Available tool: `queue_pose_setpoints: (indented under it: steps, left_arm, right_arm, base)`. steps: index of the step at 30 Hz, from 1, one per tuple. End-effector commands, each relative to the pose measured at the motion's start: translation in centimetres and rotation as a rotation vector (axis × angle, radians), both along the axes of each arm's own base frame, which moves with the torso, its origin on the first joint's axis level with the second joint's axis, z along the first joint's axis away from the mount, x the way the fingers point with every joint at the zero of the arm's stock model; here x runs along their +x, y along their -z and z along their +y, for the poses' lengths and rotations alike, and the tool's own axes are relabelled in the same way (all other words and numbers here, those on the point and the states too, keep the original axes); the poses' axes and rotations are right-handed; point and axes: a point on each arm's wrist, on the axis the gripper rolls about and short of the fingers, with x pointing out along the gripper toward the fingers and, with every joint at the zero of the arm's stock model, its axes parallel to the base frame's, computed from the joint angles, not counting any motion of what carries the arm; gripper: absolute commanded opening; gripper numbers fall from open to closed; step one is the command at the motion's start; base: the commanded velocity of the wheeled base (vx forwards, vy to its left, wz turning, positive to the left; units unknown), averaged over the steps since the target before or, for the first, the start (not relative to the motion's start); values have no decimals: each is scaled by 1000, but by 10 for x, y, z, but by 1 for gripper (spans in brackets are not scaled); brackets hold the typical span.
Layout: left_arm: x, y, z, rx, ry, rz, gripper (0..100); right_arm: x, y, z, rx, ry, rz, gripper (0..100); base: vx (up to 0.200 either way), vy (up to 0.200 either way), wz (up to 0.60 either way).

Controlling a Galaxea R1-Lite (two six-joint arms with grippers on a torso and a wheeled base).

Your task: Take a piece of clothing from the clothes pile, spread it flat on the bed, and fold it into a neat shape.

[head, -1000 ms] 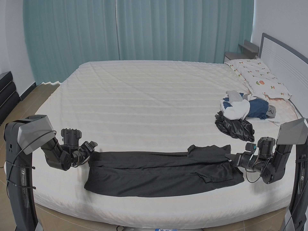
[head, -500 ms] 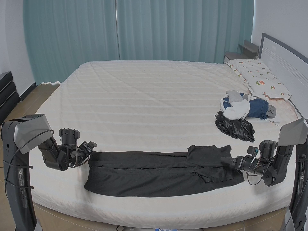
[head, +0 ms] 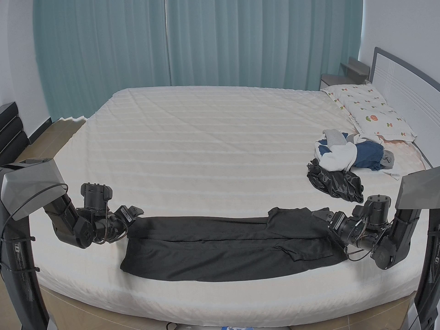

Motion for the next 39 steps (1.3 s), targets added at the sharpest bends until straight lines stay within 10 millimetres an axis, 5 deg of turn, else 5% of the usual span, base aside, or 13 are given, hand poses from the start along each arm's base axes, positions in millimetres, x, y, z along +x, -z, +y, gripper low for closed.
queue_pose_setpoints:
  steps: [1, 6, 26, 27, 39]
  left_arm:
    - [-2, 1, -3, 0, 11, 10, 100]
    - [-3, 5, -7, -1, 20, 22, 100]
    - [-1, 7, -7, 0, 21, 22, 100]
    - [-1, 7, -7, 1, 20, 22, 100]
    - [-9, 10, -22, 52, 40, 120, 100]
  right_arm:
    - [-7, 0, 26, 13, -10, 43, 100]
    - [-12, 7, 49, 13, 21, 123, 100]
    - [23, 34, 61, -37, 151, 145, 100]
    - [23, 34, 61, -39, 155, 144, 0]
    - [22, 30, 68, -82, 227, 101, 0]
  base:
    - [0, 0, 0]
    - [0, 0, 0]
    - [0, 0, 0]
    - [0, 0, 0]
    - [0, 0, 0]
